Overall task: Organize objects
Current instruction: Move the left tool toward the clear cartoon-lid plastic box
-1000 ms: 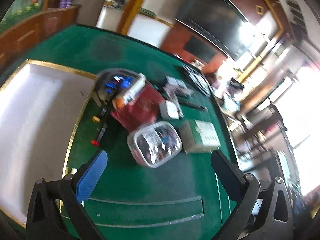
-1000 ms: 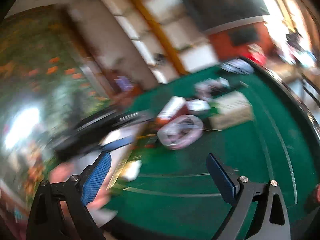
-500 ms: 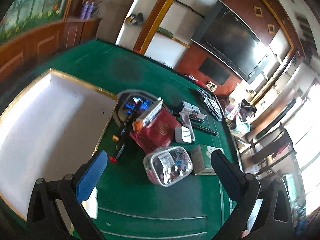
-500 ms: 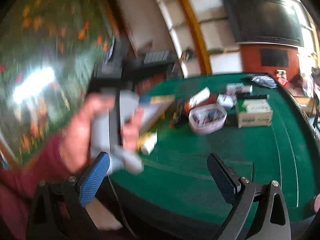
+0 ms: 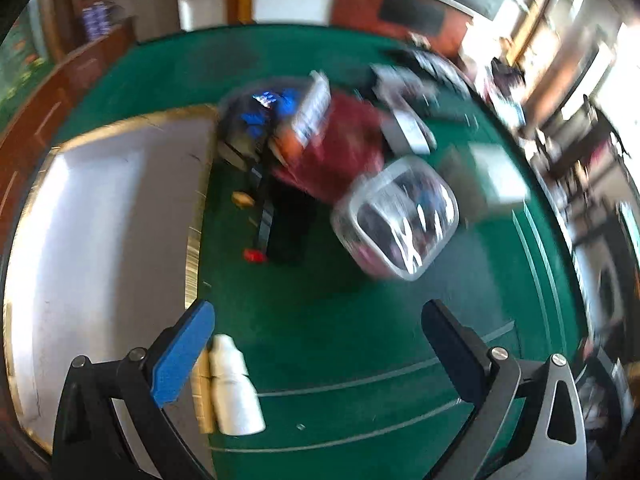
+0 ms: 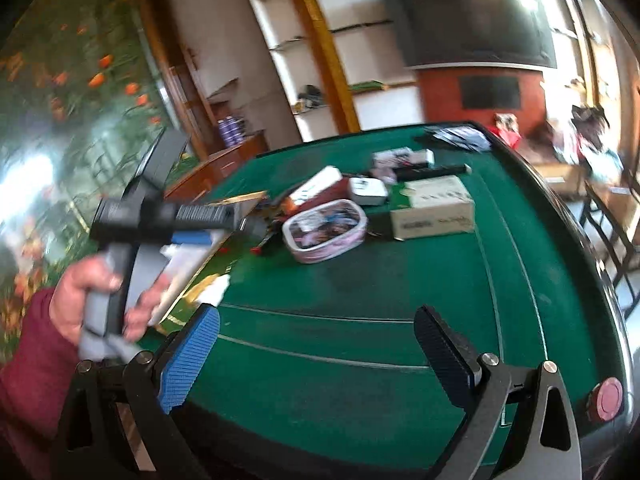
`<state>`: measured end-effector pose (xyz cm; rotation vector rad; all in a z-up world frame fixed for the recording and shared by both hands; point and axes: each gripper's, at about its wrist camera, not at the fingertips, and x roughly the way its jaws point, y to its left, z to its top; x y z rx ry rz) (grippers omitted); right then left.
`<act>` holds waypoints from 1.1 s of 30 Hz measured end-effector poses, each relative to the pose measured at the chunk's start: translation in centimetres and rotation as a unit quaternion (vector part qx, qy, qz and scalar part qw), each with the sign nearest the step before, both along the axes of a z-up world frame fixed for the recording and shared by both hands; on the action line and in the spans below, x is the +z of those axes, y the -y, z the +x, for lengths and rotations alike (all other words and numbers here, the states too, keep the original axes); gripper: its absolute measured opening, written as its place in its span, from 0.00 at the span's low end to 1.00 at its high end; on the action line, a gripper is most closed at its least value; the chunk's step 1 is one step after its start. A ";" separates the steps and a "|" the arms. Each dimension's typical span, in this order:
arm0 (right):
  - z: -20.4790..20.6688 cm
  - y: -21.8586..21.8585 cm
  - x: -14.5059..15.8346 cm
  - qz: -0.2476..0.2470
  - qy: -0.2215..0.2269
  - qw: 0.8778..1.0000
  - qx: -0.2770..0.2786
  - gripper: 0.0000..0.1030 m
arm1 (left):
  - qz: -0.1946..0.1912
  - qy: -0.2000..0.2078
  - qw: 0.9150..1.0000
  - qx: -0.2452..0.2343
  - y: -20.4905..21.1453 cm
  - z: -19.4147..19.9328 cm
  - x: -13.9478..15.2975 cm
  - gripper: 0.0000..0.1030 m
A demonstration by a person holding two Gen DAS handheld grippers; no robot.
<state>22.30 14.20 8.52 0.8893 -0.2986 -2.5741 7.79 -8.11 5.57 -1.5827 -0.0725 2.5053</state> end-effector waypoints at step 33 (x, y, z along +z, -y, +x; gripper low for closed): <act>-1.4 -2.7 -2.2 -0.059 0.053 0.997 -0.002 0.97 | 0.342 0.102 0.934 -0.025 4.4 -2.2 -1.2 1.00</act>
